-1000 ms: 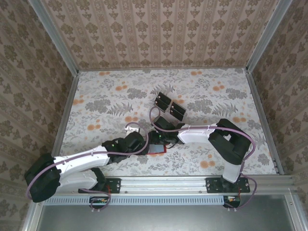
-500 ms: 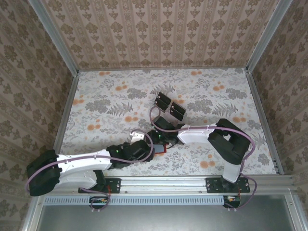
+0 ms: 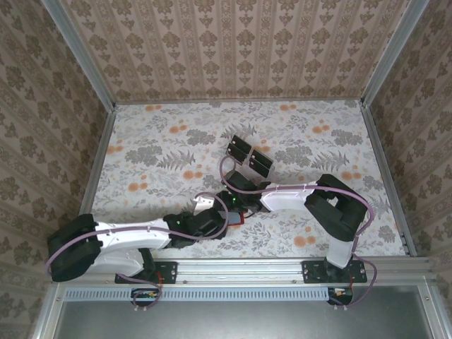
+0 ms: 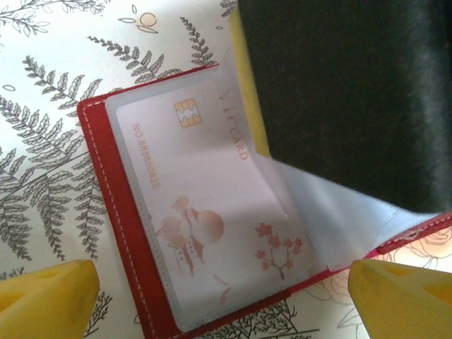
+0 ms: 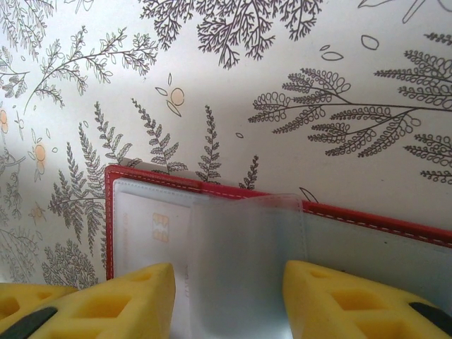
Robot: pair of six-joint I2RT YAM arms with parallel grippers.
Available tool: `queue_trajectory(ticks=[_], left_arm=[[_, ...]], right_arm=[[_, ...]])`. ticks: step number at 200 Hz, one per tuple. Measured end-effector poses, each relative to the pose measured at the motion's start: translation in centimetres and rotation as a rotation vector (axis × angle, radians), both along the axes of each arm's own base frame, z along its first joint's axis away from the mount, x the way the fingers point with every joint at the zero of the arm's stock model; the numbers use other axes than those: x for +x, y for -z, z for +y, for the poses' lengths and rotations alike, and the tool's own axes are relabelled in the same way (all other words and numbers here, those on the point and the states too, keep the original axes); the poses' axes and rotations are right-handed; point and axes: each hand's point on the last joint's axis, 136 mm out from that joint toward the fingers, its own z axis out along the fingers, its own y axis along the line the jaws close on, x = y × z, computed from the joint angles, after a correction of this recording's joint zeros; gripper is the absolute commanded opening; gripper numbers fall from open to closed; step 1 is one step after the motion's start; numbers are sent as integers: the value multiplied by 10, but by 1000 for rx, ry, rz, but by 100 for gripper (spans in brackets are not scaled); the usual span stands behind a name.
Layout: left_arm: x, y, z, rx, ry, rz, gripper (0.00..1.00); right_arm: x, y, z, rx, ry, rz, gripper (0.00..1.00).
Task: Put the credit cards into the card holder
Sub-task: Flip over the card slot on the card holder.
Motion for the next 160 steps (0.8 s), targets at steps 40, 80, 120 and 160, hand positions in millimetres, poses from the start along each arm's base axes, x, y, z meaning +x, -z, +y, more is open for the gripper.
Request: queue_trajectory(ticks=[40,80,120,160], left_arm=[[10,-5,-11,-14,-4,-23,100],[16,-4,-10,0,-20,-31,100],[19,6,-1,56,-43,-27,100],[20,9,3,71,-60,-25,100]], right_arm=[[0,0,0,3,0,-2,47],[0,0,1,5,-1,-2,47],[0,0,1,9,-2,-2,48],[0,-1,2,13,-3,-1,50]])
